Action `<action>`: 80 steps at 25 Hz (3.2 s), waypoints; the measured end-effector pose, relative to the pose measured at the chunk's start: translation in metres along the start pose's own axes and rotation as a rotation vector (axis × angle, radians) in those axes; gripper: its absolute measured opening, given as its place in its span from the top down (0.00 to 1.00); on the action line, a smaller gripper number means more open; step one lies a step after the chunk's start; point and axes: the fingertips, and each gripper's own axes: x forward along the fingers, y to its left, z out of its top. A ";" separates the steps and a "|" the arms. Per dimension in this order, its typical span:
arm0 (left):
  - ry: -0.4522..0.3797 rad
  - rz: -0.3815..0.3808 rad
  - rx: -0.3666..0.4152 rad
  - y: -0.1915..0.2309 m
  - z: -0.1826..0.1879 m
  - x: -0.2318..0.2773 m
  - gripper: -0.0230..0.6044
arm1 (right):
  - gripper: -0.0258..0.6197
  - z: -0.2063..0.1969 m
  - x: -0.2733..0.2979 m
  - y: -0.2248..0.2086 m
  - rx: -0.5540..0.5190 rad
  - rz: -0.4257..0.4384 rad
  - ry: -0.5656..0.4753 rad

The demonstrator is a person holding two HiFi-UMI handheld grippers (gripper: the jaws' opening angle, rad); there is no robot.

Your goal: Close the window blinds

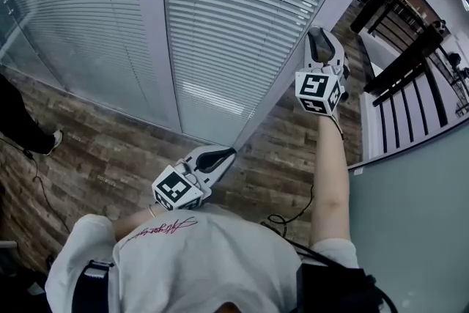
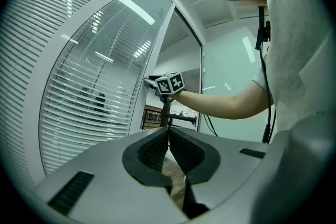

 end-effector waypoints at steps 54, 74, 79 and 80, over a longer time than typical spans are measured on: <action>0.023 -0.058 -0.007 -0.004 -0.005 0.008 0.93 | 0.70 0.003 0.004 -0.009 0.605 -0.121 0.008; 0.013 -0.029 -0.004 0.004 -0.003 0.003 0.93 | 0.76 0.003 0.007 0.008 -0.329 0.051 -0.001; 0.015 -0.044 -0.010 -0.001 -0.004 0.004 0.93 | 0.76 0.000 0.009 0.013 -0.580 0.157 0.022; 0.016 -0.046 -0.013 -0.001 -0.004 0.004 0.93 | 0.76 -0.001 0.009 0.013 -0.612 0.168 0.026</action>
